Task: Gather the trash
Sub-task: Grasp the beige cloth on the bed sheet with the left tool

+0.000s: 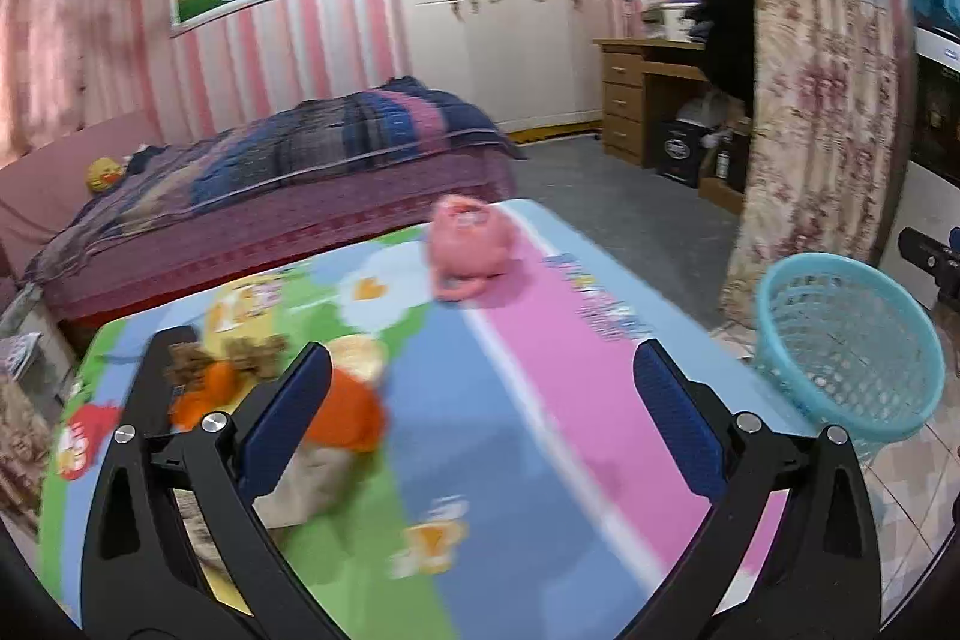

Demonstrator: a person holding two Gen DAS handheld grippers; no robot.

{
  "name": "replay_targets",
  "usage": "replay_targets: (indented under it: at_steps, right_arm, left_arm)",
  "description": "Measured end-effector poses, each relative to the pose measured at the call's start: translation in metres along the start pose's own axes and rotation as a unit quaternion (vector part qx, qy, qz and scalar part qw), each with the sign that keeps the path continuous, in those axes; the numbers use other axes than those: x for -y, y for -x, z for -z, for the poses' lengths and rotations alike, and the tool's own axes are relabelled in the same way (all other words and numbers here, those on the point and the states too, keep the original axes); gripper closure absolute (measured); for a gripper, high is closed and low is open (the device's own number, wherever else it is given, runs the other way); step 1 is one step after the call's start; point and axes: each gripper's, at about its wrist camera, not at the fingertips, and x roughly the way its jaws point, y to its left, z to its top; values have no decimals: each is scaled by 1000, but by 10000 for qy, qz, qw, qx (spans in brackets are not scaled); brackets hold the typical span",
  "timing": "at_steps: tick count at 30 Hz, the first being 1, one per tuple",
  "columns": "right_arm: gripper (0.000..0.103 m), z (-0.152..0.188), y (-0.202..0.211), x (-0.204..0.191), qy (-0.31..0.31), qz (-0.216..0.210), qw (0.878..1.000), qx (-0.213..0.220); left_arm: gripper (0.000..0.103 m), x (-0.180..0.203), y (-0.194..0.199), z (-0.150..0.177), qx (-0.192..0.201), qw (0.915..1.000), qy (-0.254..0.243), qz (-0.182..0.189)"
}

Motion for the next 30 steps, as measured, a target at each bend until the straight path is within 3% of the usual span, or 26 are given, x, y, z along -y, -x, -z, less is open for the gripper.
replay_targets:
  at_steps: [9,19,25,30]
  right_arm:
    - [5,7,-4,-76,435,-658,9968,-100]
    - [5,22,-17,-145,916,-910,9910,-365]
    - [5,23,-23,-153,1027,-818,9906,-396]
    - [5,24,-27,-147,954,-751,9916,-454]
  left_arm:
    - [6,-98,1,21,-225,9955,244,-892]
    - [6,-181,-28,63,-826,9860,987,-1057]
    - [6,-176,-40,74,-988,9864,895,-966]
    - [6,-143,-45,71,-1009,9901,803,-558]
